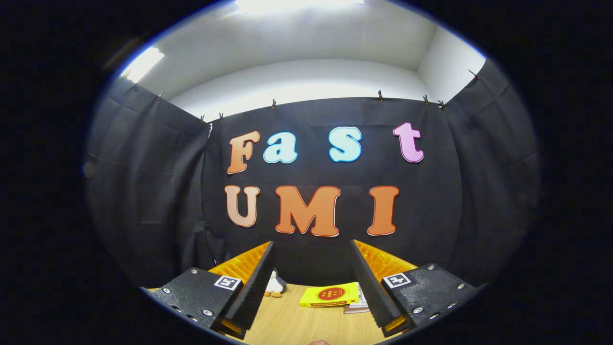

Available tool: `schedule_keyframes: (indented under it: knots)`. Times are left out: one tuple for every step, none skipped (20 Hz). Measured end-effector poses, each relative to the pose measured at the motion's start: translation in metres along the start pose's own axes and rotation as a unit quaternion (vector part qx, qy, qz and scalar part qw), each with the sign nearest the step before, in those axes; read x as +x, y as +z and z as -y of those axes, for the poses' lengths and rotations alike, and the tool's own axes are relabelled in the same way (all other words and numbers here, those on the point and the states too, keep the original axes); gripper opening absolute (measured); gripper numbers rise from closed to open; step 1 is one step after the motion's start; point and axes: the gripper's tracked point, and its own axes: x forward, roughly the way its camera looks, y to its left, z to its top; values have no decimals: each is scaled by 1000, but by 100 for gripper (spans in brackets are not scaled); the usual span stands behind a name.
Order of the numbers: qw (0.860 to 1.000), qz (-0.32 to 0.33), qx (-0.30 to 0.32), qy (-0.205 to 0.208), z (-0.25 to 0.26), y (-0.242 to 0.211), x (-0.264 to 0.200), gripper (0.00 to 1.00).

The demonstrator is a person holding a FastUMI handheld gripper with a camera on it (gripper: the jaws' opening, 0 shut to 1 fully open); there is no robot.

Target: Open the storage box then place both shoes into the box .Put the left shoe in first, then the right shoe, with the right side of both shoes facing outward in a uniform manner.

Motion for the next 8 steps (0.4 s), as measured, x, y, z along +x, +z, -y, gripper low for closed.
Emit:
schedule_keyframes:
  knots:
    - [1000,4,-3,2,-3,1,1,92]
    - [1000,6,-3,6,-7,2,2,92]
    - [1000,8,-2,10,-11,1,3,92]
    - [1000,10,-2,13,-13,1,3,92]
    - [1000,10,-4,14,-14,0,4,93]
    - [1000,8,-8,14,-15,-1,4,93]
    - [1000,5,-11,17,-17,-4,5,93]
    - [1000,3,-13,19,-19,-6,6,93]
